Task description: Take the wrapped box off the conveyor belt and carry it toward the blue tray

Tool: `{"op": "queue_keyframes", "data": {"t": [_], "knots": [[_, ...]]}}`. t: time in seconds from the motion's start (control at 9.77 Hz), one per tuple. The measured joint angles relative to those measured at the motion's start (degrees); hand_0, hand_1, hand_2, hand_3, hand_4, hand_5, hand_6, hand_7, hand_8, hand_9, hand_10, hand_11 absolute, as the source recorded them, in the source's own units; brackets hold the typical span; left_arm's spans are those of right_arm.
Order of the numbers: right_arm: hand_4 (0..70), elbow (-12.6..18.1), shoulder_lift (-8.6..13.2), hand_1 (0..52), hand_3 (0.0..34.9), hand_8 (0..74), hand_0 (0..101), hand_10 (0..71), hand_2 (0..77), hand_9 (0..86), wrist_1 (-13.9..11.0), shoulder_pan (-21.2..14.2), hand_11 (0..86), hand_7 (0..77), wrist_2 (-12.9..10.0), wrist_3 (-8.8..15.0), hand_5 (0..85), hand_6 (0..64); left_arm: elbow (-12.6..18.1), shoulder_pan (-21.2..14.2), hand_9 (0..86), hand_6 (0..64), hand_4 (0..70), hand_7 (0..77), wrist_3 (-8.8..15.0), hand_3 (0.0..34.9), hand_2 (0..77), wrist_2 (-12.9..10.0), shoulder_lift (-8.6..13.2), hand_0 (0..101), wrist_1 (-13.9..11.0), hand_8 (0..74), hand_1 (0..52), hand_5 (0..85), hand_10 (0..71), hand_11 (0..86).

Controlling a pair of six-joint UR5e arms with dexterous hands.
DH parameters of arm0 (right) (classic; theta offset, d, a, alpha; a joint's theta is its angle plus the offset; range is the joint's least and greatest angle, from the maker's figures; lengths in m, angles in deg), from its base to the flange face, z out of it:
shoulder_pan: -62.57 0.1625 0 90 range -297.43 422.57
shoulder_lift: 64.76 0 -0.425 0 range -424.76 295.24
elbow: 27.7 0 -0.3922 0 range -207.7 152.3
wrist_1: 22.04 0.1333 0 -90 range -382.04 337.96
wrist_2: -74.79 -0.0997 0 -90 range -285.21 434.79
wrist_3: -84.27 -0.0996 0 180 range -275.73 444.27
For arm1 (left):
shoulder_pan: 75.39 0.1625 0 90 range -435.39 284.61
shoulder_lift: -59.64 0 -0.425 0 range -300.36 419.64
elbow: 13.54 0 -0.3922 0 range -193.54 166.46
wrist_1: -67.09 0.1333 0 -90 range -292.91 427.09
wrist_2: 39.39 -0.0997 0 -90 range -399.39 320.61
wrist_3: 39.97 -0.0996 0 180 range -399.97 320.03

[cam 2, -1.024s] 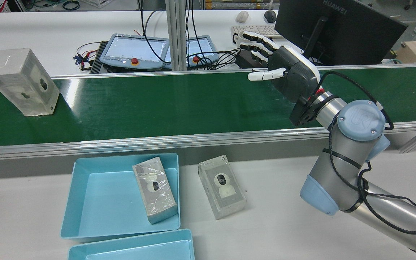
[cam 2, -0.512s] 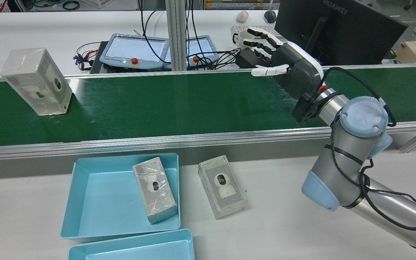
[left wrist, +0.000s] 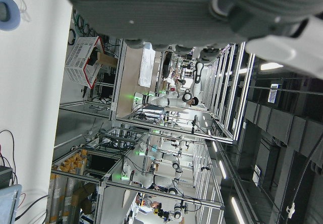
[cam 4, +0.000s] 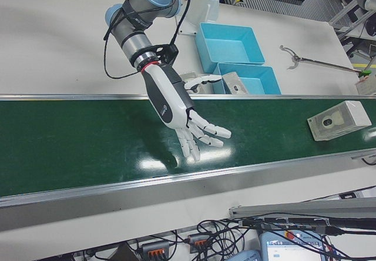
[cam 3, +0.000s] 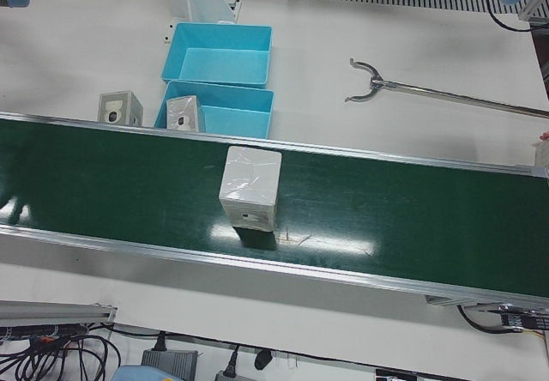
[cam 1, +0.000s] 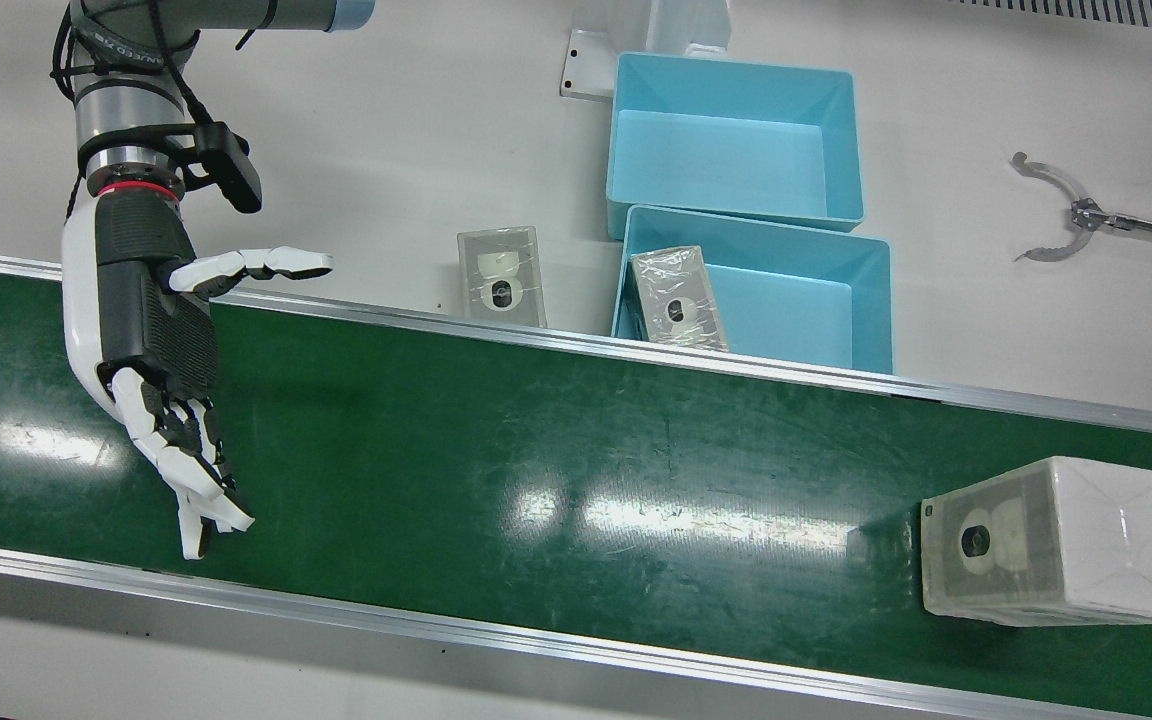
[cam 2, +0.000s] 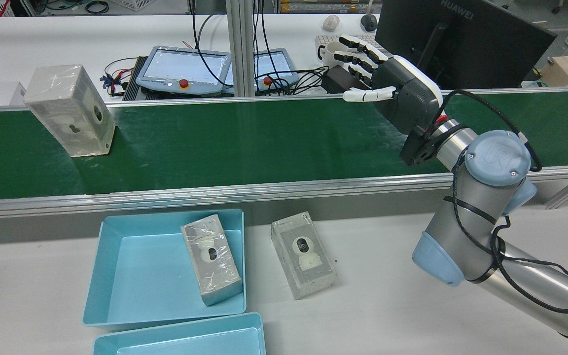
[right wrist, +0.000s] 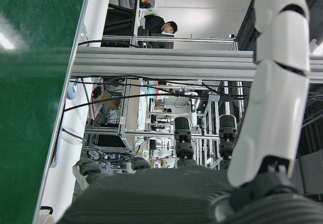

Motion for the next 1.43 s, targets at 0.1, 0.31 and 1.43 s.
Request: {"op": "queue_keyframes", "data": {"t": [0.1,0.31,1.43], "knots": [[10.9,0.0,0.0,12.0,30.0,0.0,45,1.1,14.7,2.2,0.0,-0.1,2.7,20.2,0.0,0.0,16.4,0.0,0.0,0.0,0.0,0.0,0.5,0.5,0.0,0.0,1.1,0.0,0.0,0,0.0,0.5,0.0,0.5,0.0,0.0],[10.9,0.0,0.0,12.0,30.0,0.0,45,1.1,14.7,2.2,0.0,-0.1,2.7,20.7,0.0,0.1,17.5,0.0,0.0,0.0,0.0,0.0,0.0,0.5,0.0,0.0,1.1,0.0,0.0,0,0.0,0.5,0.0,0.5,0.5,0.0],[12.0,-0.5,0.1,11.5,30.0,0.0,44,1.6,15.3,2.7,0.1,-0.3,3.8,20.7,0.0,0.0,19.6,0.0,0.0,0.0,0.0,0.0,0.0,0.5,0.0,0.0,1.1,0.0,0.0,0,0.0,0.5,0.0,0.5,0.5,0.0]]}}
